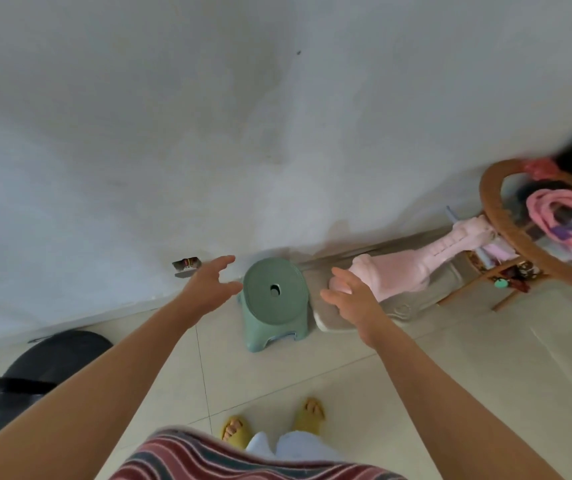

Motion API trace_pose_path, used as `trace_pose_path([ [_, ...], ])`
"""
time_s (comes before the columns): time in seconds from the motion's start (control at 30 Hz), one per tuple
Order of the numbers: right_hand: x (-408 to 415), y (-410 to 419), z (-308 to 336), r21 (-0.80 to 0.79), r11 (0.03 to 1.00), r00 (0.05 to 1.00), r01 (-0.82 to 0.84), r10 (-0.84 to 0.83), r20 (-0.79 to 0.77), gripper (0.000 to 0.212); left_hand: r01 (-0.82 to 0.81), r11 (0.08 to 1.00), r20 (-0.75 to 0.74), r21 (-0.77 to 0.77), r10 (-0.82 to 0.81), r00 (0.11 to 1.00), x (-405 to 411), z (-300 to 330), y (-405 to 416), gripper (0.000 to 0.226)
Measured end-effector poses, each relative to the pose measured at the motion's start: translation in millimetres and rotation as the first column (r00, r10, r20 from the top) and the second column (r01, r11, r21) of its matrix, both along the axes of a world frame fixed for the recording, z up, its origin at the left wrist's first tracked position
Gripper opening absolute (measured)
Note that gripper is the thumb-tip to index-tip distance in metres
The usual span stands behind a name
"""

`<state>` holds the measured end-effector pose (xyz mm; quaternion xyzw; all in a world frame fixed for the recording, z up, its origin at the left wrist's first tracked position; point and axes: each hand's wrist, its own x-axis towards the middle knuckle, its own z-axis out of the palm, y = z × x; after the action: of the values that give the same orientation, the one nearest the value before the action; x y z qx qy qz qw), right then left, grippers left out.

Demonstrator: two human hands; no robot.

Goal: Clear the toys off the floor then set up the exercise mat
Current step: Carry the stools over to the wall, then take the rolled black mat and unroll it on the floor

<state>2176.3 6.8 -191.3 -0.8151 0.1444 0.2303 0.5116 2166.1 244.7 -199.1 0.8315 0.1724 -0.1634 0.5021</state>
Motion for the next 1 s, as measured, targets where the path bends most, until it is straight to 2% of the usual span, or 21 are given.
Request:
trace_pose_path([
  [0.3,-0.9,-43.7,6.0,0.048,0.996,0.996,0.076,-0.078,0.031,0.058,0.078,0.997,0.014,0.029,-0.078,0.997,13.9,11.8,-30.4,0.06],
  [0.53,4.4,-112.2,12.2,0.086,0.989,0.99,0.122,-0.128,0.064,0.057,0.15,0.985,0.06,0.085,-0.155,0.986,31.2,19.4,-99.1,0.059],
  [0.77,1.6,-243.0,10.1,0.115,0.977,0.981,0.181,-0.187,0.046,0.061,0.245,0.965,0.079,0.098,-0.253,0.964,40.8,20.9,-237.9,0.059],
  [1.0,5.7,-372.0,8.7,0.118,0.957,0.955,0.265,-0.278,0.106,0.054,0.325,0.945,0.074,0.031,-0.326,0.942,59.8,24.2,-383.3,0.065],
])
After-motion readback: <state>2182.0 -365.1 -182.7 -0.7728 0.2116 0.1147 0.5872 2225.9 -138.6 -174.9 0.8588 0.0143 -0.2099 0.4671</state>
